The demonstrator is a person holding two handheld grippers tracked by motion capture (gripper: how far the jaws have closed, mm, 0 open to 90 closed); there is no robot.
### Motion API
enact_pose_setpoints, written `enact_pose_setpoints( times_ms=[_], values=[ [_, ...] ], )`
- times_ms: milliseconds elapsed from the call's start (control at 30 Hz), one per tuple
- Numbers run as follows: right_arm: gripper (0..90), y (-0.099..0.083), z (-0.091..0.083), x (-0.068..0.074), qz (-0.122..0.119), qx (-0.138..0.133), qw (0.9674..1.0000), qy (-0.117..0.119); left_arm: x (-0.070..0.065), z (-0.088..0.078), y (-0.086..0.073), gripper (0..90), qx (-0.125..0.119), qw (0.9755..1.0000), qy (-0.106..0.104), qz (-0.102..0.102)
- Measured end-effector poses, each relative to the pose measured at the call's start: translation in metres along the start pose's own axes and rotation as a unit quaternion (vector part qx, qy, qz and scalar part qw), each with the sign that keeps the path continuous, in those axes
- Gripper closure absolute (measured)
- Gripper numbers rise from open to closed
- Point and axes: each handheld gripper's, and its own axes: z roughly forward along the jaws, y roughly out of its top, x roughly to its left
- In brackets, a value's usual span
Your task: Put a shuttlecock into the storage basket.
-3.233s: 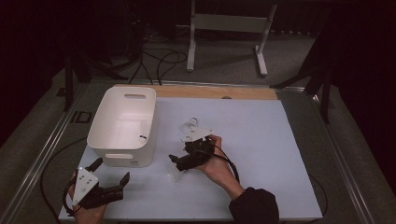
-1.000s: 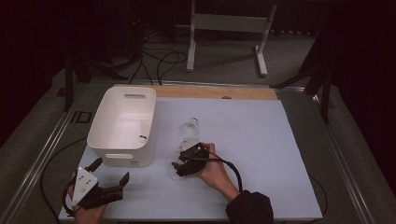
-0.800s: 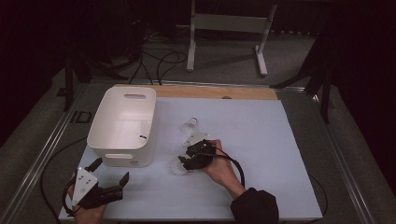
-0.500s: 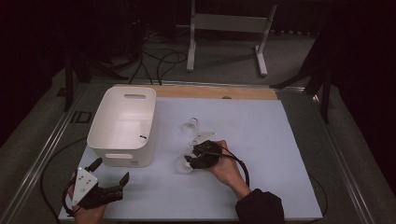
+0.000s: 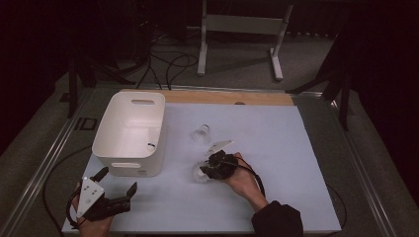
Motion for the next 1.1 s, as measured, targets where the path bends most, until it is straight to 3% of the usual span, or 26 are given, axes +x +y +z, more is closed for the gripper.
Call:
enact_pose_setpoints(
  times_ms=[267, 1100],
  values=[
    [86.5, 0.001, -0.002, -0.001, 0.004, -0.007, 0.9999, 0.009, 0.000, 0.000, 0.000, 0.3, 0.000, 1.0000, 0.000, 0.000],
    [88.2, 0.007, -0.014, -0.001, 0.011, -0.039, 0.9991, -0.011, 0.000, 0.000, 0.000, 0.3, 0.000, 1.0000, 0.001, -0.001]
  ],
)
